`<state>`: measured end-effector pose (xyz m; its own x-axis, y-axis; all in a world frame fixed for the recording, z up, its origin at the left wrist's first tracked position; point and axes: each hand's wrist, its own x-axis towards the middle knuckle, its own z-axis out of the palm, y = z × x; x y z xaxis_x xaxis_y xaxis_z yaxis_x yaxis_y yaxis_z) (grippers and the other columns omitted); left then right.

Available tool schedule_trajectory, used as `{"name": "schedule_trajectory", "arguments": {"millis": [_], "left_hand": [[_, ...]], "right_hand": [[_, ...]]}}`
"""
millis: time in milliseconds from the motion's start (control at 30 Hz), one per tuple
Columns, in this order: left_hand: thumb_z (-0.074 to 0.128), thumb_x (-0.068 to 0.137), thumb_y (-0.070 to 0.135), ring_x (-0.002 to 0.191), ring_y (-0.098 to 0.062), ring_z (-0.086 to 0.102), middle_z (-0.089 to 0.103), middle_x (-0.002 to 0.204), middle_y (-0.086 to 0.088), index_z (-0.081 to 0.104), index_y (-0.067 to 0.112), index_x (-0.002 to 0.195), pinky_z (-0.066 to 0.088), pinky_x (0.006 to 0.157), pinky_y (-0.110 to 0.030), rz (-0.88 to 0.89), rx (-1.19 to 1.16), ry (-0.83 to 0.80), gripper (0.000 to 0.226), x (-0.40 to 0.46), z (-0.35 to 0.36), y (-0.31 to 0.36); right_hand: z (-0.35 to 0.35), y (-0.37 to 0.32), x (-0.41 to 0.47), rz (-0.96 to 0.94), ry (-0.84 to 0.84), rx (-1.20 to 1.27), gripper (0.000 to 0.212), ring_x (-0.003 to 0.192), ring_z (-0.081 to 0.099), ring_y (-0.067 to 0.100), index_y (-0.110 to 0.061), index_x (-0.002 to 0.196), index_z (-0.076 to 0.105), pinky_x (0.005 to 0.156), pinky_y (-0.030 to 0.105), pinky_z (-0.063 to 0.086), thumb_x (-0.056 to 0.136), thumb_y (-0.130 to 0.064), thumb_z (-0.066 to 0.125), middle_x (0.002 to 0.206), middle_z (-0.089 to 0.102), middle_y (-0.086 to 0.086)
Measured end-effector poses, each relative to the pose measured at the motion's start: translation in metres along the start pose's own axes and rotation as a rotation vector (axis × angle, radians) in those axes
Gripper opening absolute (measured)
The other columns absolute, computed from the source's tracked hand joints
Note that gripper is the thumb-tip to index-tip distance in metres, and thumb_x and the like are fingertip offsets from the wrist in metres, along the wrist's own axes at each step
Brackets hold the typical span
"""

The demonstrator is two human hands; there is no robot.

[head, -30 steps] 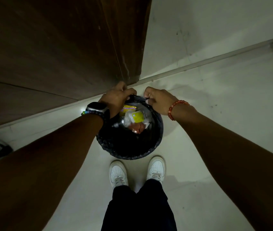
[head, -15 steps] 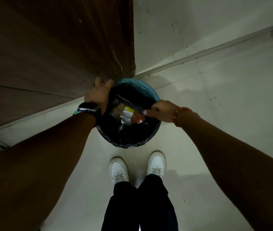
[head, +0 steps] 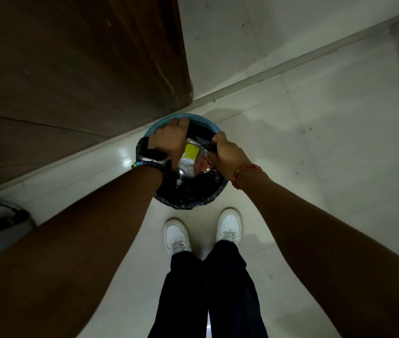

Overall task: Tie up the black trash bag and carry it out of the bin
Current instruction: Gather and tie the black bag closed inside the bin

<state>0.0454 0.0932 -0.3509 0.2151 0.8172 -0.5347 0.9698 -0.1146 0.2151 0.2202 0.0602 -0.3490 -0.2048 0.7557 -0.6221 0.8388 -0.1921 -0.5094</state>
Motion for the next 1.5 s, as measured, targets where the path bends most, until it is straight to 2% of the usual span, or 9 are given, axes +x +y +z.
{"name": "schedule_trajectory", "arguments": {"millis": [167, 367, 533, 833, 933, 1000, 1100, 1367, 1500], "left_hand": [[0.049, 0.098, 0.014, 0.105, -0.048, 0.064, 0.064, 0.12, -0.028, 0.043, 0.005, 0.137, 0.05, 0.084, -0.051, -0.133, 0.024, 0.04, 0.04, -0.011, -0.005, -0.004], [0.068, 0.09, 0.025, 0.102, -0.041, 0.07, 0.07, 0.11, -0.028, 0.064, 0.002, 0.122, 0.056, 0.084, -0.042, -0.407, 0.021, 0.191, 0.039, -0.013, -0.01, -0.013], [0.045, 0.103, 0.016, 0.129, -0.046, 0.052, 0.052, 0.14, -0.03, 0.043, -0.003, 0.138, 0.043, 0.104, -0.05, -0.426, -0.196, 0.019, 0.04, -0.01, -0.012, -0.01], [0.055, 0.099, 0.005, 0.07, -0.022, 0.061, 0.059, 0.101, -0.018, 0.056, 0.01, 0.104, 0.061, 0.073, -0.038, -0.347, -0.88, -0.317, 0.007, -0.022, -0.029, -0.023], [0.06, 0.096, 0.004, 0.082, -0.026, 0.064, 0.066, 0.1, -0.02, 0.065, 0.003, 0.114, 0.059, 0.077, -0.038, -0.236, -0.85, -0.316, 0.019, -0.02, -0.028, -0.034], [0.065, 0.092, 0.007, 0.088, -0.024, 0.065, 0.07, 0.1, -0.016, 0.071, 0.006, 0.113, 0.057, 0.086, -0.037, -0.182, -0.816, -0.26, 0.021, -0.019, -0.029, -0.04], [0.07, 0.088, 0.009, 0.098, -0.026, 0.069, 0.075, 0.102, -0.013, 0.076, 0.008, 0.104, 0.056, 0.095, -0.037, -0.131, -0.851, -0.262, 0.017, -0.019, -0.027, -0.044], [0.067, 0.08, -0.014, 0.095, -0.024, 0.063, 0.066, 0.098, -0.011, 0.05, 0.009, 0.108, 0.054, 0.092, -0.038, -0.116, -0.957, -0.303, 0.041, -0.021, -0.015, -0.056], [0.076, 0.081, 0.008, 0.119, -0.035, 0.061, 0.064, 0.128, -0.017, 0.056, 0.009, 0.132, 0.05, 0.102, -0.044, 0.039, -0.315, -0.464, 0.055, -0.024, -0.006, -0.082]], "right_hand": [[0.018, 0.017, -0.018, 0.231, -0.029, -0.225, 0.036, 0.106, 0.061, 0.04, -0.002, 0.121, 0.056, 0.09, 0.047, 0.052, 0.093, -0.024, 0.054, 0.115, 0.061, 0.02], [0.032, 0.016, -0.046, 0.413, -0.067, 0.158, 0.039, 0.098, 0.066, 0.037, -0.009, 0.116, 0.062, 0.083, 0.038, 0.056, 0.083, -0.03, 0.066, 0.107, 0.068, 0.018], [0.066, 0.005, -0.062, 0.653, -0.123, 0.427, 0.055, 0.111, 0.063, 0.036, -0.004, 0.123, 0.058, 0.095, 0.039, 0.053, 0.078, -0.031, 0.076, 0.12, 0.066, 0.017], [0.058, -0.066, -0.034, 0.501, -0.054, 0.784, 0.009, 0.078, 0.06, 0.026, -0.003, 0.085, 0.066, 0.071, 0.033, 0.047, 0.082, -0.011, 0.071, 0.082, 0.065, 0.014], [0.044, -0.086, -0.012, 0.47, 0.08, 1.02, 0.021, 0.067, 0.056, 0.023, -0.017, 0.073, 0.055, 0.073, 0.041, 0.051, 0.088, -0.004, 0.062, 0.073, 0.058, 0.009], [0.035, -0.096, -0.002, 0.569, 0.08, 1.173, 0.004, 0.078, 0.062, 0.028, -0.016, 0.091, 0.056, 0.075, 0.046, 0.058, 0.093, -0.013, 0.056, 0.089, 0.06, 0.013], [0.032, -0.1, 0.003, 0.73, -0.003, 1.377, 0.032, 0.086, 0.063, 0.029, -0.012, 0.119, 0.053, 0.075, 0.046, 0.06, 0.094, -0.032, 0.055, 0.104, 0.06, 0.013], [0.033, -0.081, 0.004, 0.873, 0.125, 1.497, 0.022, 0.075, 0.065, 0.02, -0.012, 0.112, 0.054, 0.07, 0.035, 0.061, 0.092, -0.016, 0.063, 0.089, 0.065, 0.007], [0.021, -0.076, -0.002, 0.842, 0.134, 1.496, 0.013, 0.074, 0.061, 0.018, -0.012, 0.111, 0.054, 0.084, 0.035, 0.057, 0.098, -0.01, 0.051, 0.089, 0.062, 0.006]]}}
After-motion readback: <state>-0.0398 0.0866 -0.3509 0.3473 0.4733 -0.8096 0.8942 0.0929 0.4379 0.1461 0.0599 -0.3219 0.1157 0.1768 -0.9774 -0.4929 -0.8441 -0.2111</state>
